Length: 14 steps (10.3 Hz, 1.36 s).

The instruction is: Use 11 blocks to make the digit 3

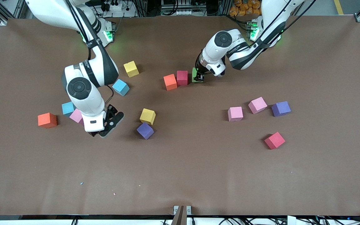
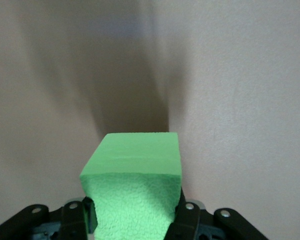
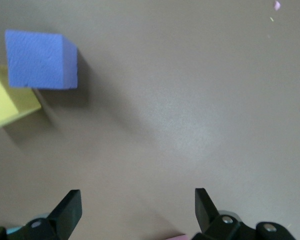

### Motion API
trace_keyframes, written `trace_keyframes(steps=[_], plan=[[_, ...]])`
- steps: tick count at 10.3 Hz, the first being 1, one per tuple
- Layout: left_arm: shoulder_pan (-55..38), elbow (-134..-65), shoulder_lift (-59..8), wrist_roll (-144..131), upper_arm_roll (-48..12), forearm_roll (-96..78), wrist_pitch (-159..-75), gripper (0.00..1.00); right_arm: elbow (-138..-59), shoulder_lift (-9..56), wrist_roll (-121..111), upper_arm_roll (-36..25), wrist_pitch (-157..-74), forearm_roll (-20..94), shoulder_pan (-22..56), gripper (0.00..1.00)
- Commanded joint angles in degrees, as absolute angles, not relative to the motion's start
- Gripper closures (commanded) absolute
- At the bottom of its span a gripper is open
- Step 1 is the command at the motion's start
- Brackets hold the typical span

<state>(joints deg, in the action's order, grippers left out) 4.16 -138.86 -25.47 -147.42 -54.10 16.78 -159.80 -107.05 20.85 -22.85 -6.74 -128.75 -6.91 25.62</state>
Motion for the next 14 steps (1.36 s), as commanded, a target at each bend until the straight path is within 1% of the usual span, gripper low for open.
trace_keyframes(steps=[1,3,4,6,9,12,14], plan=[[2.8,-138.7,-27.6,-148.5,-51.7,21.8,-161.1,0.96,-105.0,23.2,-13.6,-5.7,-128.7,-3.4,26.7,0.00],[0.1,-137.9,-27.9,-149.1,-49.5,22.0,-161.1,0.96,-104.5,26.1,-10.8,-5.6,-131.4,2.2,26.8,0.00],[-2.3,-137.1,-28.0,-150.2,-48.0,22.0,-161.1,0.96,-104.5,26.2,-8.0,-5.6,-130.6,4.7,27.5,0.00],[-7.7,-135.7,-28.1,-152.5,-44.1,22.0,-161.1,0.96,-104.3,26.2,5.8,-5.6,-128.9,7.4,27.6,0.00],[-8.2,-135.4,-28.1,-152.6,-43.4,22.0,-161.1,0.96,-104.2,26.7,27.2,-5.6,-128.2,12.2,29.8,0.00],[-8.3,-134.6,-28.8,-153.4,-43.4,22.0,-161.2,0.96,-102.5,30.0,50.1,-5.2,-128.6,13.2,32.5,0.00],[-9.0,-134.1,-29.2,-153.8,-43.4,21.9,-161.1,0.96,-101.9,31.8,54.5,-4.7,-128.8,13.1,33.7,0.00]])
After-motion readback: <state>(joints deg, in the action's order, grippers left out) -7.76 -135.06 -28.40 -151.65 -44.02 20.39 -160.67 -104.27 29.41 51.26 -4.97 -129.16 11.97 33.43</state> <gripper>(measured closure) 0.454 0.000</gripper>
